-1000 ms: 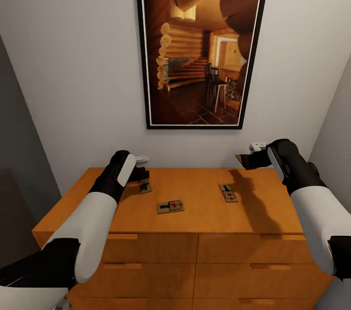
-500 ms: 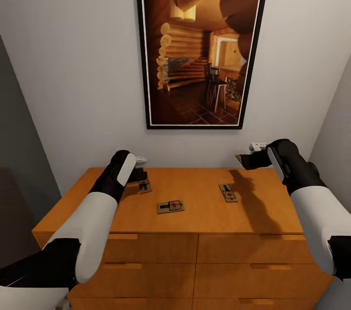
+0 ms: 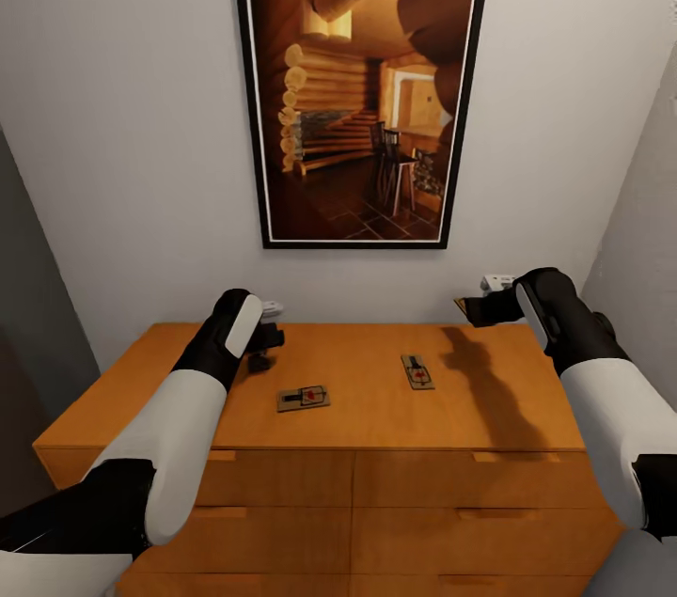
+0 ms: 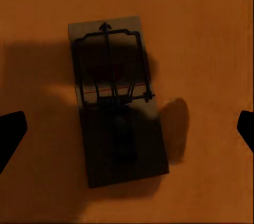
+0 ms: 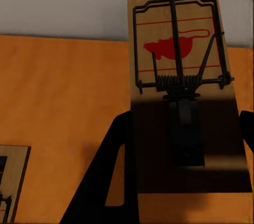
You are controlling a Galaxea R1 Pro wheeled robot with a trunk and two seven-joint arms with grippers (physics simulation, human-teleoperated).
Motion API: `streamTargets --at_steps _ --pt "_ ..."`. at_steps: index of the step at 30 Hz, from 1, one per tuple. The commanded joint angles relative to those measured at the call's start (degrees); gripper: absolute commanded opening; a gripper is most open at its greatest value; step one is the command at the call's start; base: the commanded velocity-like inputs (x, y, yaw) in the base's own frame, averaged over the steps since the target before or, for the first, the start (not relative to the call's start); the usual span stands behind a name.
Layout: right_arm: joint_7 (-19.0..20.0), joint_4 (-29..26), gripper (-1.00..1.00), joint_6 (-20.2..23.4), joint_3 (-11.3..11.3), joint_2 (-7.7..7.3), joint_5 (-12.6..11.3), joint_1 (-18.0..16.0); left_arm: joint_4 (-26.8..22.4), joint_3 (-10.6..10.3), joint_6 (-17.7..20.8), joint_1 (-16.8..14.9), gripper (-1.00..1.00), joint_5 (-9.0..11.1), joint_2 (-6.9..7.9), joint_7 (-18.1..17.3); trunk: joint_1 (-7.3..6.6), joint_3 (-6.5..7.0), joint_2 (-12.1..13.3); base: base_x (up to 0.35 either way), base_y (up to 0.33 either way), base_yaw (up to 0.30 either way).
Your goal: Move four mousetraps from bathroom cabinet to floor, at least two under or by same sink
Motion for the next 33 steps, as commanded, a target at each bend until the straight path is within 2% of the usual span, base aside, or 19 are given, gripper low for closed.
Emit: streamTargets --at_steps 1,15,19,23,29,33 --pt "0.18 -0.05 -1.0 0.17 0.2 -0.06 0.17 -0.04 -0.06 0.2 0.08 -0.03 1.0 0.6 -0.06 0.61 0.0 -0.07 -0.04 0.0 -0.098 0.0" --pt "0.26 0.03 -1.0 0.17 0.21 0.02 0.07 -0.01 -0.06 0.07 0.0 -0.05 1.0 0.1 -0.06 1.05 0.0 -0.07 -0.04 0.0 -0.016 0.0" --pt "0.26 0.04 -1.0 0.17 0.21 0.07 0.06 -0.03 -0.18 0.18 -0.91 -0.05 1.0 0.24 -0.06 4.57 0.0 -0.07 -0.04 0.0 0.0 0.0" --pt "0.27 0.04 -1.0 0.17 0.21 0.08 0.06 -0.02 -0.61 0.32 -3.85 -0.04 1.0 0.78 -0.06 9.3 0.0 -0.07 -0.04 0.0 0.0 0.0" --pt "0.27 0.04 -1.0 0.17 0.21 0.08 0.06 -0.03 -0.73 0.44 -4.84 -0.03 1.0 1.51 -0.06 10.6 0.0 -0.07 -0.04 0.0 0.0 0.0" --pt "0.27 0.04 -1.0 0.17 0.21 0.11 0.06 -0.02 -0.75 0.46 -5.08 -0.01 1.0 3.27 -0.06 11.07 0.0 -0.07 -0.04 0.0 0.0 0.0"
